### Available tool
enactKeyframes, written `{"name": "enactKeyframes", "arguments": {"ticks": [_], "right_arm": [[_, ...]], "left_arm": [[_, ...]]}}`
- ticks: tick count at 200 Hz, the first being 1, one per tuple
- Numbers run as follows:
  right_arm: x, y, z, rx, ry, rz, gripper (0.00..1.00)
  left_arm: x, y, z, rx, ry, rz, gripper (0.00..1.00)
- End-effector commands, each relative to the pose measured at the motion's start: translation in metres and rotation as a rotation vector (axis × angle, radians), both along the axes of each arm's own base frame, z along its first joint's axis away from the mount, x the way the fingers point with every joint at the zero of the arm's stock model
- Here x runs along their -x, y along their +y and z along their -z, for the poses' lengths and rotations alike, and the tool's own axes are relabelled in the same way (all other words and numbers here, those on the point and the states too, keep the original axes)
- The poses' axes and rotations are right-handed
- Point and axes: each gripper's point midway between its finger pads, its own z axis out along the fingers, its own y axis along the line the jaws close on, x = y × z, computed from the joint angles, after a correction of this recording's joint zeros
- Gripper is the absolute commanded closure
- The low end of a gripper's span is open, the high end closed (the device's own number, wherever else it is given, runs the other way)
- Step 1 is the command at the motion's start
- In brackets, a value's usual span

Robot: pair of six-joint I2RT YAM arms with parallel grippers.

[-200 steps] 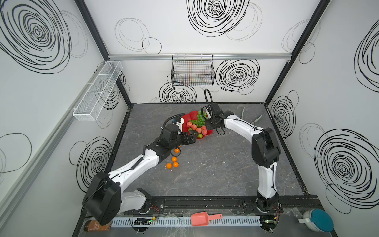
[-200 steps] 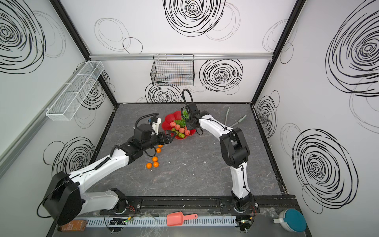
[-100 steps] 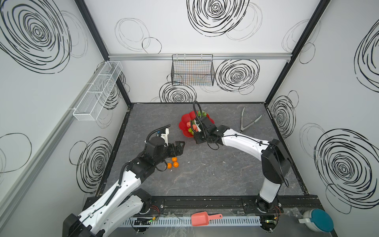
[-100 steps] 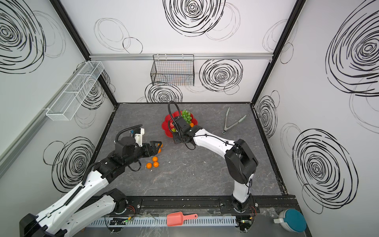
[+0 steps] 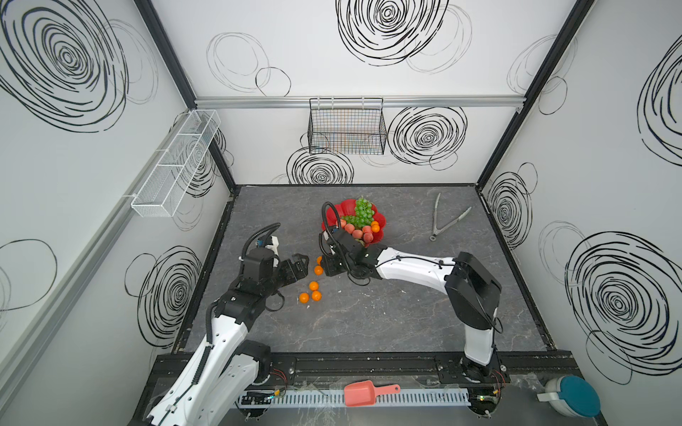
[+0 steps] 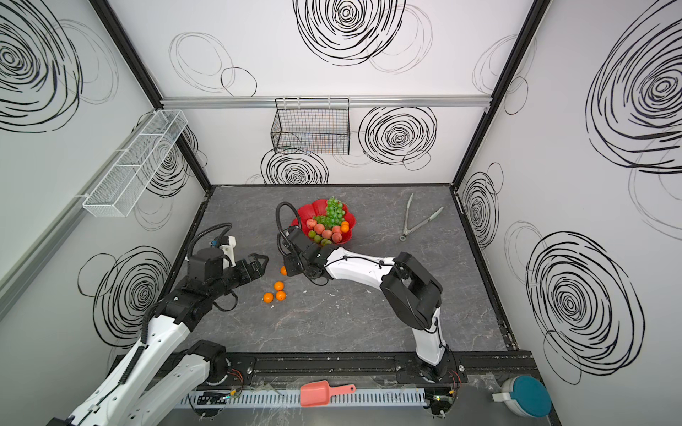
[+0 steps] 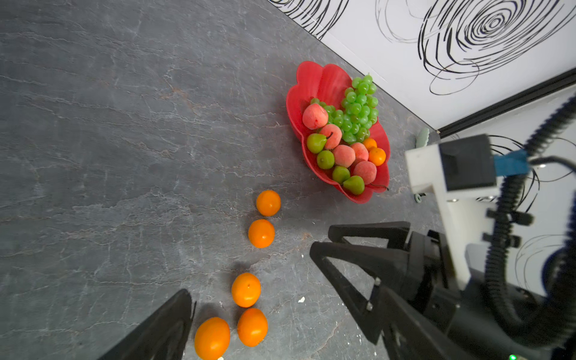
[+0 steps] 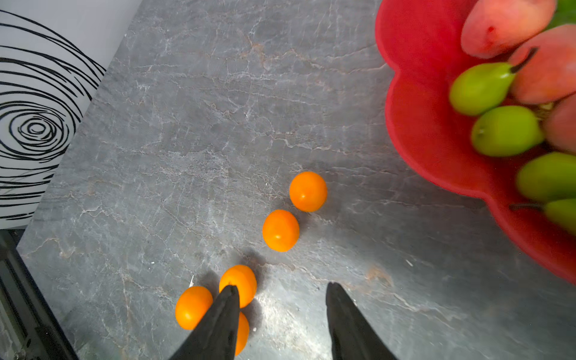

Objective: Arrange fruit in a fruit bowl
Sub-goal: Pick up the fruit from the center of the table.

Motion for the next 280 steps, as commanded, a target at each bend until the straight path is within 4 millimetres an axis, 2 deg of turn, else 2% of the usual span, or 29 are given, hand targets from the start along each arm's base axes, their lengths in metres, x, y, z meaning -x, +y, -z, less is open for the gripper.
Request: {"name": "enactKeyframes", "arguments": {"ticks": [1,54,108,206,280], "right_arm": [[-0.013,0.013,-0.005,-0.017,-0.012,0.05,0.51],[-0.029,0.028,0.013,0.026,-0.001,0.075,0.52],[-0.046,0.025,0.03,0.123,0.001,0.139,0.53],[-0.066,0.027,0.054,0.255,0.044,0.149,0.52],[-0.062,0.02,0.071,0.311,0.082,0.143,0.52]], "left_arm": [[-0.005,0.002,-0.007,0.015,-0.024,0.022,0.04],[-0.016,0.022,-0.004,0.031,-0.013,-0.029,0.04],[-0.027,0.032,-0.005,0.06,-0.017,-0.045,0.04],[-0.041,0.033,-0.006,0.079,-0.016,-0.03,0.04],[-0.041,0.032,-0.005,0.082,-0.017,-0.028,0.04]]}}
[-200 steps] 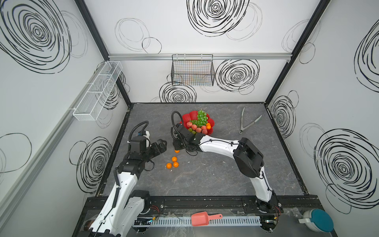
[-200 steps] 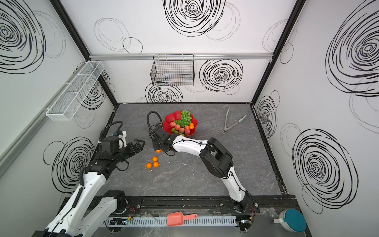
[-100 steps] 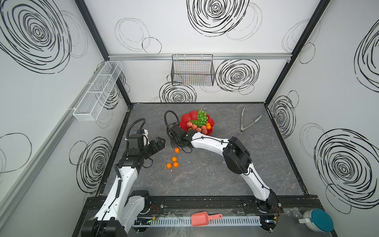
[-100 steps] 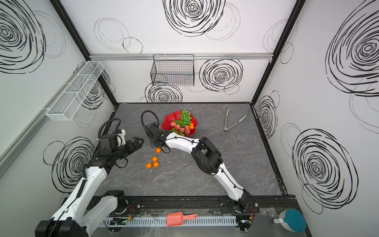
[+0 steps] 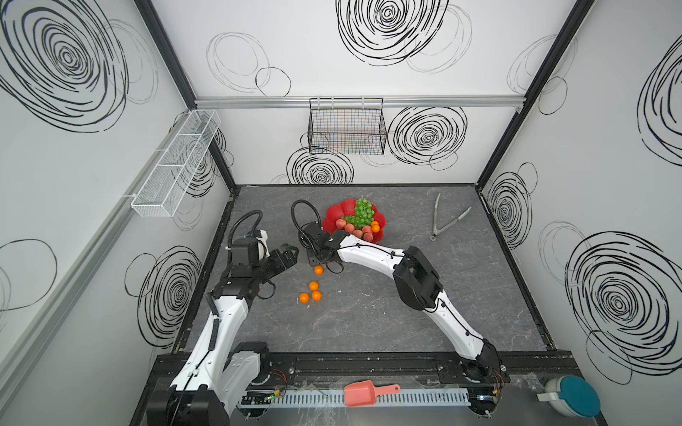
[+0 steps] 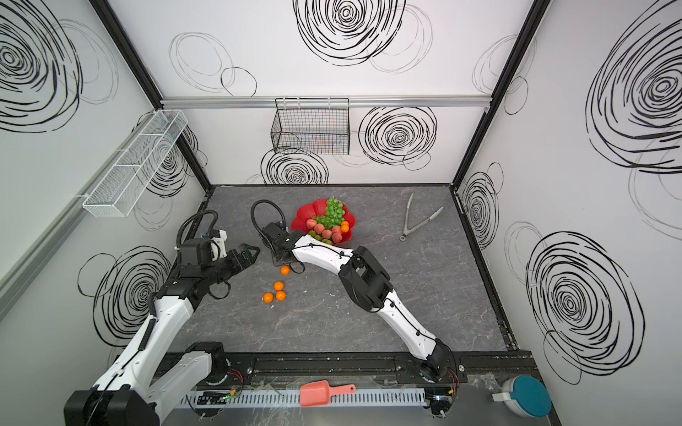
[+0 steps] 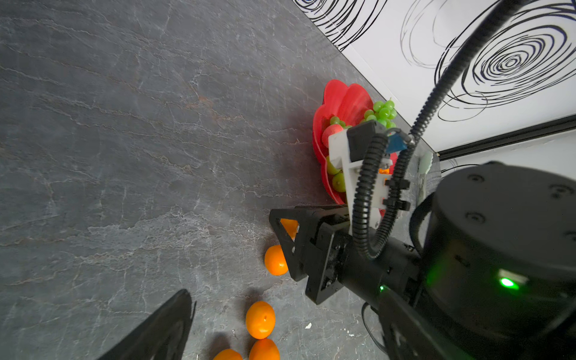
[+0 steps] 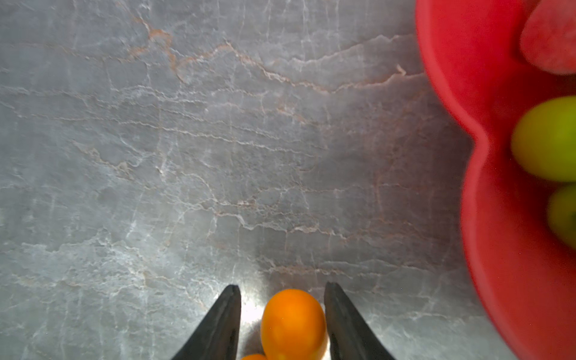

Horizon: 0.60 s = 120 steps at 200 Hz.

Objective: Arrange fruit in a fruit bowl
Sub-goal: Pick up the fruit from the center of the table.

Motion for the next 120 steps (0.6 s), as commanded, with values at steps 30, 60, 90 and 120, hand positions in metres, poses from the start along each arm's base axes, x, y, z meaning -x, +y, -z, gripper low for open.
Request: {"name": "enactKeyframes", "arguments": {"ticks": [30,60,90,120], "right_arm": [[0.0007,-0.0128,0.0116,0.066,0.025,0.014,0.53],[0.0018,-0.0132,0.0138,0.069,0.032,0.015,0.54],[0.0018,-0.0148,0.0149,0.071,0.038,0.018,0.57],[0.0028,-0.0153,0.0157,0.073,0.043,0.019,0.58]], "left_arm": [[-0.0093,0.002,-0.0196,-0.009,-0.076,0.007,0.04],[-0.0094,0.0022,-0.02,-0.009,-0.076,0.005,0.04],[-0.0098,0.0018,-0.0198,-0.005,-0.076,0.005,0.04],[-0.0103,0.0014,-0.0199,-0.004,-0.075,0.007,0.04]]}}
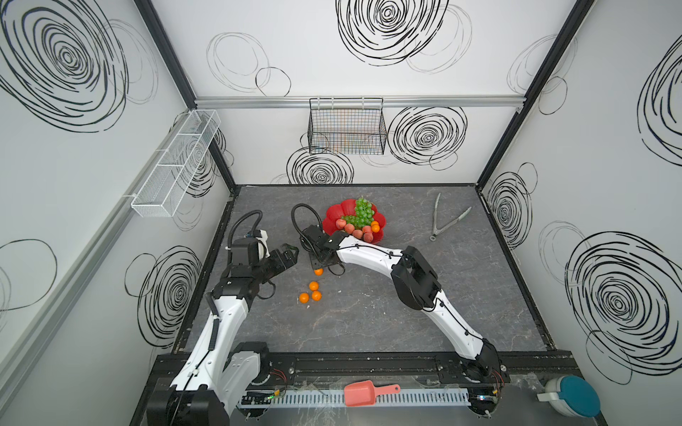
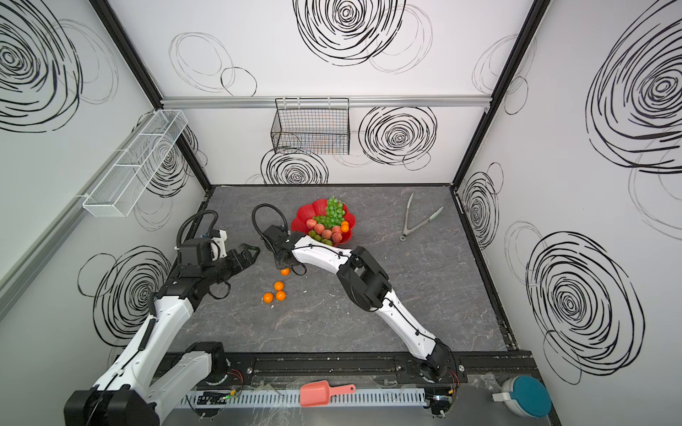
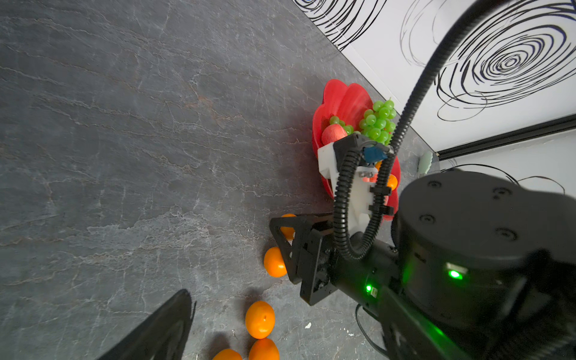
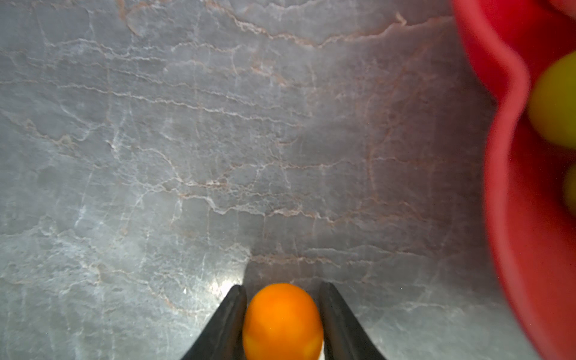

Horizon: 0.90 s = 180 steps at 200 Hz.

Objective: Arrange fruit in a fruit bowl
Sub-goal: Pick up the fruit from the center of the table.

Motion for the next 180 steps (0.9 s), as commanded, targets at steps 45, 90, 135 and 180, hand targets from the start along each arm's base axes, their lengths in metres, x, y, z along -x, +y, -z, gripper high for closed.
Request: {"name": "enactKeyframes", "arguments": {"ticks": [45,90,135,180], "right_arm": [[-0.002,-0.008,0.0,0.027,0.013,0.02,0.61],[-0.004,-0.011,-0.013,0.002,0.016,0.018,0.64],[-0.005,-0.017,-0.036,-0.055,-0.007,0.009,0.65],[-0.003,-0.032,-0.05,-0.095,-0.017,0.017,0.66]], "left_arm": [[-0.009,0.0,-0.019,0.0,-0.074,0.01,0.04],[-0.009,-0.004,-0.02,0.003,-0.078,0.021,0.04],[-0.01,-0.013,-0.025,-0.012,-0.093,0.047,0.04],[-0.008,-0.024,-0.029,-0.023,-0.105,0.074,0.04]]}}
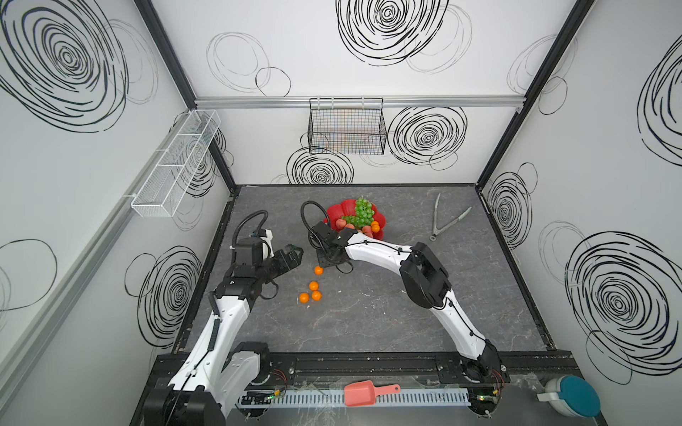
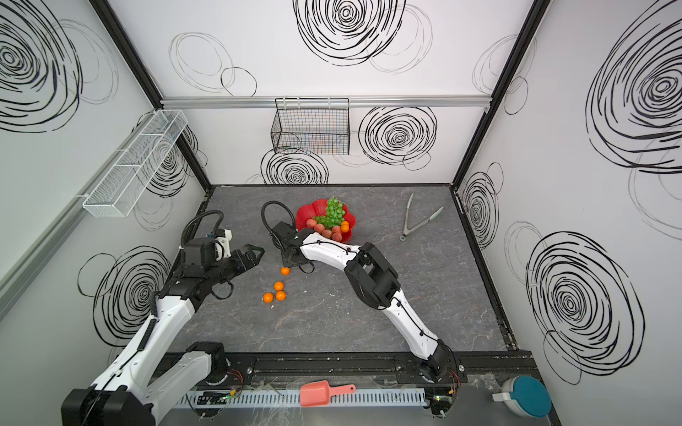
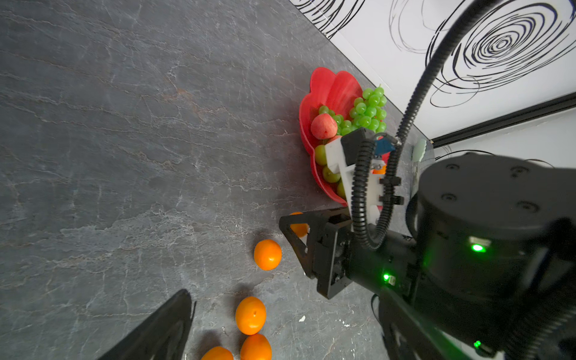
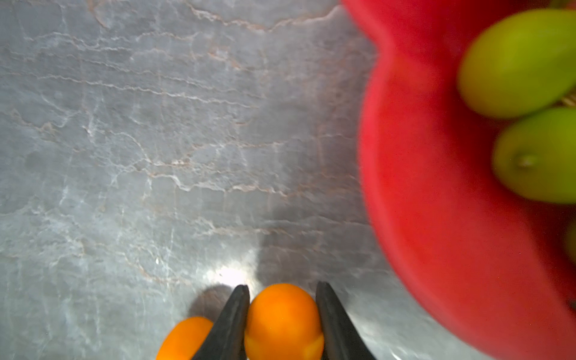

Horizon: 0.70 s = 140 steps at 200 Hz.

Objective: Arrange fruit in a fruit bowl
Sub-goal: Pick up the fruit from the center of the table.

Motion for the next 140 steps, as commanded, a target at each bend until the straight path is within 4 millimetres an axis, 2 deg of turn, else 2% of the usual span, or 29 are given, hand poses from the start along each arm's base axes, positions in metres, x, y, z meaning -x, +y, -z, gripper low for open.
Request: {"name": "enactKeyframes", "arguments": {"ticks": [1,81,140], "right_arm": [[-0.006,-0.003,-0.037,-0.066,-0.056,0.006,0.66],[0.009,-0.037,-0.068,-0.116,-0.089,-0.003,0.66],[0.008,-0.088,-0.084,-0.153,-0.092,0.064,0.67]], "left_arm": [[-0.01,-0.005,-0.027,-0.014,-0.097,0.014,0.04],[-0.004,-0.045,-0.033,-0.014,-0.127,0.104,0.04],[-0.002,-0.088,-0.039,0.009,-0.155,0.19,0.04]]}}
